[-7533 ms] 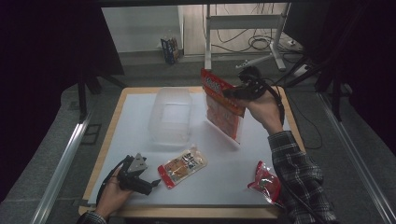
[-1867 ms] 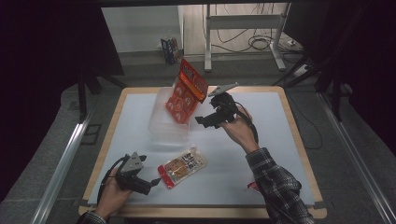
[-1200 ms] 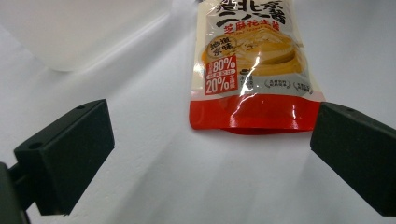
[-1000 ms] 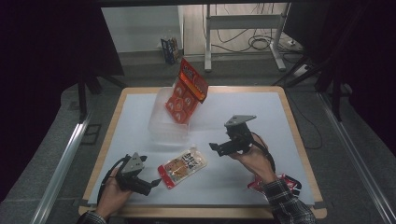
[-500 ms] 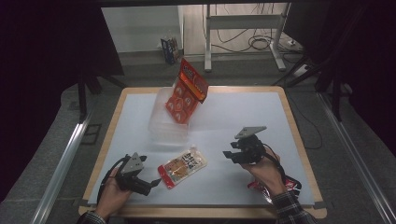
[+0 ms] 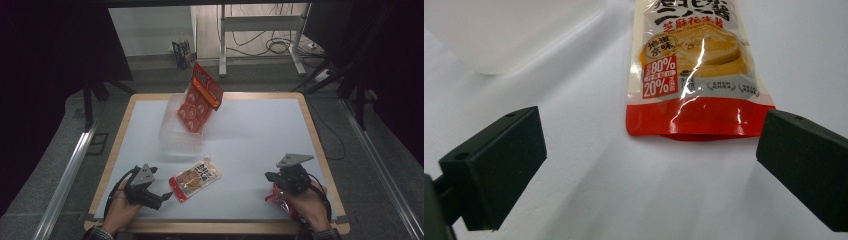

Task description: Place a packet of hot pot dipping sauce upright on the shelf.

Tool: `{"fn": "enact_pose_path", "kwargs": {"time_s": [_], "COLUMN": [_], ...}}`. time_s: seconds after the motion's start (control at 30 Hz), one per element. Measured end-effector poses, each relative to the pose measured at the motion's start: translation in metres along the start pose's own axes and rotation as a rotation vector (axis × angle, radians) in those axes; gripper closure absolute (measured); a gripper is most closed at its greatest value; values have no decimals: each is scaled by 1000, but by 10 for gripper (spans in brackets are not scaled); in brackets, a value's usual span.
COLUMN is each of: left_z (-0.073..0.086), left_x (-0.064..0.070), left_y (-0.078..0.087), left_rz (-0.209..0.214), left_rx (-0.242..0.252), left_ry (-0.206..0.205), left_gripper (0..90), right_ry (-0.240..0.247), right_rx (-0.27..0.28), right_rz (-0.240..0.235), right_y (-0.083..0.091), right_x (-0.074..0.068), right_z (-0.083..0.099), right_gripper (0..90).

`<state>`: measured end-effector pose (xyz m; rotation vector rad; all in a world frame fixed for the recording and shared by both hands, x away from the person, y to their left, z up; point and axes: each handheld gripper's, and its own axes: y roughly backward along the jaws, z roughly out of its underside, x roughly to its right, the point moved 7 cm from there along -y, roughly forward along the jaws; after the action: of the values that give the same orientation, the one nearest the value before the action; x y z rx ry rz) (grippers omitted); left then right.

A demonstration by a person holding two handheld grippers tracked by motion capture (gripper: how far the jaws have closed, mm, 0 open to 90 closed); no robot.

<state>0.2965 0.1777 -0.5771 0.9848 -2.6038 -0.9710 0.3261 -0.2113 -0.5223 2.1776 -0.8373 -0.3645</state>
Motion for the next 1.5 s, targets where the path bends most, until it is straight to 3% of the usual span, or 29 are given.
{"fn": "enact_pose_path", "kwargs": {"time_s": [0.3, 0.47, 0.6, 0.8, 1.13, 1.4, 1.5], "left_z": [0, 0, 0, 1, 0, 0, 0], "left_x": [-2, -2, -3, -2, 0, 0, 0], "left_y": [0, 0, 0, -1, -2, -2, -2], "left_rz": [-18, -20, -20, -22, -19, -18, -18], "left_rx": [-1, -2, -4, -9, -13, -15, -17], "left_ry": [6, 5, 6, 2, -12, -15, -18], "left_gripper": [0, 0, 0, 0, 0, 0, 0], "right_ry": [-41, -63, -96, -142, -122, -84, -58], "right_rx": [-39, -32, -58, -59, -61, -73, -73], "right_rz": [67, 87, 113, 99, 66, 30, 23], "right_y": [21, 30, 38, 39, 25, -7, -28], "right_x": [11, 15, 18, 18, 13, 5, 2], "right_z": [51, 66, 83, 96, 84, 51, 30], "right_gripper": [885, 885, 885, 886, 887, 886, 887]}}
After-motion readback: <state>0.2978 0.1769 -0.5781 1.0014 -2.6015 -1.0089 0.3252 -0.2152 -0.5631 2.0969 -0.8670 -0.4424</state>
